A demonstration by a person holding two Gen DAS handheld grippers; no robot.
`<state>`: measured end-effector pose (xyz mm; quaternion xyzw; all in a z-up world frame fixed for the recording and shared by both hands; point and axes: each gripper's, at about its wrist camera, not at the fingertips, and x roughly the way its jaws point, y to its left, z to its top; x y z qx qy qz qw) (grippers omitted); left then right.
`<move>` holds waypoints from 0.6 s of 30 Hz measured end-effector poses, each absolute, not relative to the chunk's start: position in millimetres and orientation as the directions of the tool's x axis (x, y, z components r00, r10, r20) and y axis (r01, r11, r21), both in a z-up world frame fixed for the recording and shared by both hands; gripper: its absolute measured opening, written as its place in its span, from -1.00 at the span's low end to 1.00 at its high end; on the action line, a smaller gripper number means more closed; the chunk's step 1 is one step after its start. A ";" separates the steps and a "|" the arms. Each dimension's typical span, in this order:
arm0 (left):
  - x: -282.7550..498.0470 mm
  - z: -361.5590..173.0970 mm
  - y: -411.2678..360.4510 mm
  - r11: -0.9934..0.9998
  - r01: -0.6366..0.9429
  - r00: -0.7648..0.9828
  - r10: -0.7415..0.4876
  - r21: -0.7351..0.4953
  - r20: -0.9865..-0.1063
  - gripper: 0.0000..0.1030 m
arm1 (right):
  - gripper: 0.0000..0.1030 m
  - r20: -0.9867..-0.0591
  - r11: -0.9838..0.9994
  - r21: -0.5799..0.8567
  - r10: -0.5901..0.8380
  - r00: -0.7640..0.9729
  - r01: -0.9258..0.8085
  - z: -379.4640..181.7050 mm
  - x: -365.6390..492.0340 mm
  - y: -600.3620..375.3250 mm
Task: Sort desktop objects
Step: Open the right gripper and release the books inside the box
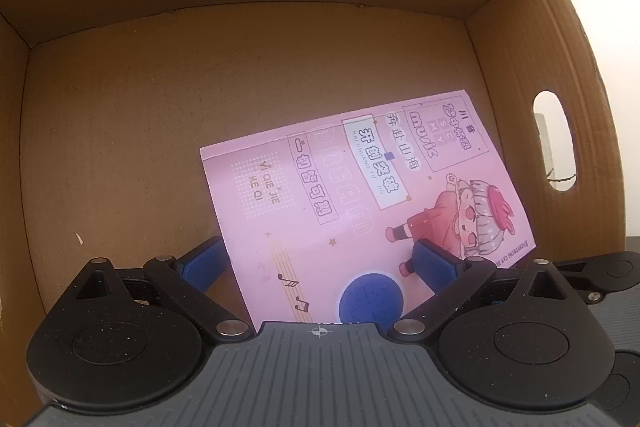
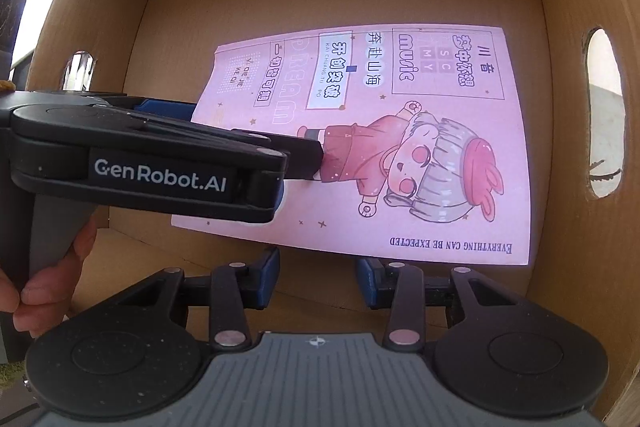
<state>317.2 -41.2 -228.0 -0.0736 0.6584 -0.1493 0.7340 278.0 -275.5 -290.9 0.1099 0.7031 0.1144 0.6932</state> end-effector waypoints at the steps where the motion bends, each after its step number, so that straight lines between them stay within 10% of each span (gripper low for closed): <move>1: 318.1 -226.6 -41.0 0.944 0.127 0.094 -0.318 -0.305 -0.944 0.92 | -0.15 -0.948 0.948 0.319 0.319 -0.004 0.005 -290.1 276.9 -276.9; 18: 343.2 -202.0 -20.2 0.923 0.134 0.184 -0.381 -0.361 -0.906 0.92 | -0.15 -0.933 0.931 0.355 0.347 0.095 0.086 -286.0 270.2 -281.7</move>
